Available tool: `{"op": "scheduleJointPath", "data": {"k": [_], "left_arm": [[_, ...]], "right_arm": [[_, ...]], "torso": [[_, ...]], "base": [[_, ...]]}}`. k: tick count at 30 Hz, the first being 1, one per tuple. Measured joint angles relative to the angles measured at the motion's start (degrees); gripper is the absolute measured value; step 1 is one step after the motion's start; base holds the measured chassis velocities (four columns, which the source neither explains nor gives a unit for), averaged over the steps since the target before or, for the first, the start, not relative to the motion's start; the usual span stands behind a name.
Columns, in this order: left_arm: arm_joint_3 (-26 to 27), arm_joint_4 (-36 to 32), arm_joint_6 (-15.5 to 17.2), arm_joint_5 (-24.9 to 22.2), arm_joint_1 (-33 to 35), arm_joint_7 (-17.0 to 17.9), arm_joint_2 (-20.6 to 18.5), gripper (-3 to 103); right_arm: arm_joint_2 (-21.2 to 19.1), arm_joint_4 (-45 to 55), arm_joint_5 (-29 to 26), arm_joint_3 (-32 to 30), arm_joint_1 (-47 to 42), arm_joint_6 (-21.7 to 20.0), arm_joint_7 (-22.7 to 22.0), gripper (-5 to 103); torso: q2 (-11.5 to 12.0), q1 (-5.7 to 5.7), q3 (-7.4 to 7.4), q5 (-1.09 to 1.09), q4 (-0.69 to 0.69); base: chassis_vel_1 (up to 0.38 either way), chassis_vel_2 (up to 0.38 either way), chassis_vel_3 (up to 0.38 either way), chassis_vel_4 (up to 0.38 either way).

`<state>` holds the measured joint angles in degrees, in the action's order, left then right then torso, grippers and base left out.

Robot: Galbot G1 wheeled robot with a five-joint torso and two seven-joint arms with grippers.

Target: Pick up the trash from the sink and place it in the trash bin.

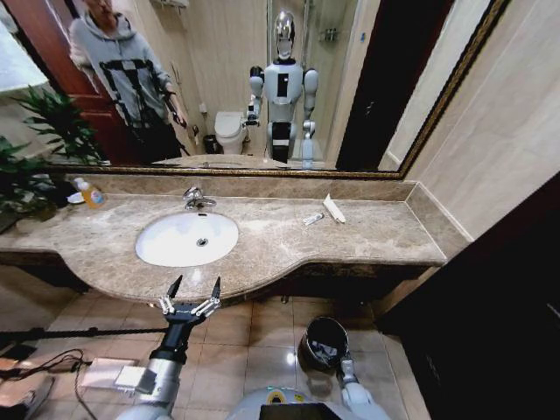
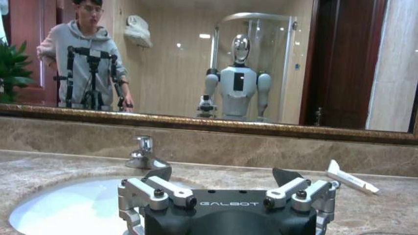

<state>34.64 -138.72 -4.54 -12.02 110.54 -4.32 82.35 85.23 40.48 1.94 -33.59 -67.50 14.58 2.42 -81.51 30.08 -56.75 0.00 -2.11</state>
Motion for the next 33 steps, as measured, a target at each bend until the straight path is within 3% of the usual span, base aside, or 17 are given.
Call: {"op": "scheduleJointPath", "data": {"k": [15, 20, 25, 33], "left_arm": [[0.00, 0.00, 0.00, 0.00, 0.00, 0.00, 0.00, 100], [0.00, 0.00, 0.00, 0.00, 0.00, 0.00, 0.00, 100], [0.00, 0.00, 0.00, 0.00, 0.00, 0.00, 0.00, 100], [0.00, 0.00, 0.00, 0.00, 0.00, 0.00, 0.00, 100]], "right_arm": [[-0.57, 16.54, -3.26, -0.35, -9.11, -2.30, -0.14, 100], [-1.68, 25.65, -1.61, -0.51, -12.88, 1.22, -3.61, 100], [-1.96, 31.37, -1.58, -1.14, -15.31, 2.21, -4.88, 100], [-1.73, 45.11, -6.62, -1.65, -21.53, 2.58, -7.89, 100]], "torso": [[0.00, 0.00, 0.00, 0.00, 0.00], [0.00, 0.00, 0.00, 0.00, 0.00], [0.00, 0.00, 0.00, 0.00, 0.00], [0.00, 0.00, 0.00, 0.00, 0.00]], "base": [[0.000, 0.000, 0.000, 0.000], [0.000, 0.000, 0.000, 0.000], [0.000, 0.000, 0.000, 0.000], [0.000, 0.000, 0.000, 0.000]]}}
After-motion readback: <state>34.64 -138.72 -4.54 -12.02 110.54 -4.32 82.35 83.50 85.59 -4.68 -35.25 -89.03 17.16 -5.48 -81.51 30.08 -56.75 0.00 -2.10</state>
